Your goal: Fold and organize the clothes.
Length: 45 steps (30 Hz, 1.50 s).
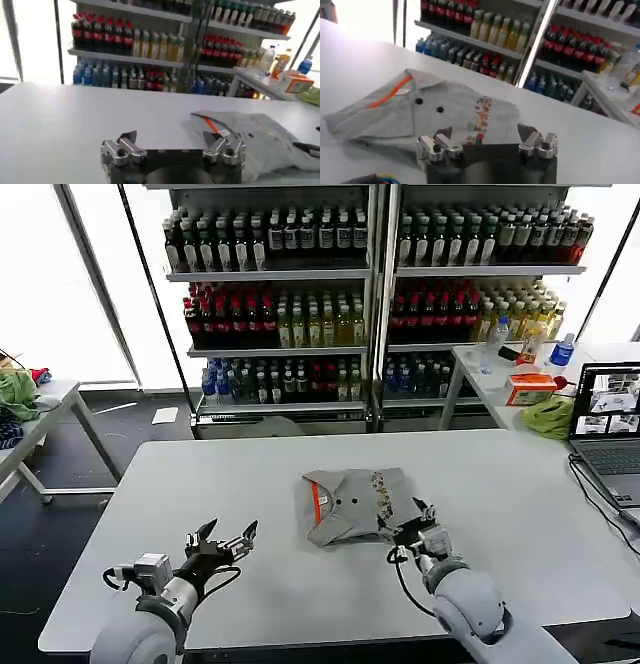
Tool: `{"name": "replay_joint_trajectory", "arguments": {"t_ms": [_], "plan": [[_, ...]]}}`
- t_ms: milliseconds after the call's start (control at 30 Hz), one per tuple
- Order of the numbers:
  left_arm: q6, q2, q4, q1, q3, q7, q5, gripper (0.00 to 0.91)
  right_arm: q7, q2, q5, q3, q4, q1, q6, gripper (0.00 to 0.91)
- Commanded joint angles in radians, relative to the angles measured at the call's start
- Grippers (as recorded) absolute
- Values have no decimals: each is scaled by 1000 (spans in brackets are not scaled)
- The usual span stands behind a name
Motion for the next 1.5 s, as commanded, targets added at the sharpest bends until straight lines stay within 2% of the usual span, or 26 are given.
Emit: {"name": "replay_joint_trajectory", "arguments": {"t_ms": [33, 700, 833, 933, 1067, 1167, 1367, 1500], "plan": [[0, -5, 4, 0, 4, 0, 0, 907, -4, 8, 17, -63, -6, -27, 0, 907], [0, 0, -20, 31, -13, 4, 1, 907, 18, 61, 59, -10, -51, -46, 2, 907], [0, 2, -29, 41, -21, 4, 1, 907, 33, 56, 61, 18, 10, -71, 3, 907], [-4, 1, -35, 51, -28, 5, 10, 907, 37, 32, 79, 83, 106, -92, 2, 907], [-10, -4, -51, 55, -32, 4, 27, 907, 47, 16, 106, 161, 148, -99, 3, 907], [-28, -9, -62, 54, -34, 3, 51, 907, 43, 13, 84, 203, 159, -104, 4, 907], [-88, -32, -64, 52, -53, 6, 98, 907, 72, 24, 75, 324, 157, -103, 5, 907], [-115, -59, -64, 45, -72, 0, 101, 907, 86, 59, 111, 473, 139, -125, 5, 907]]}}
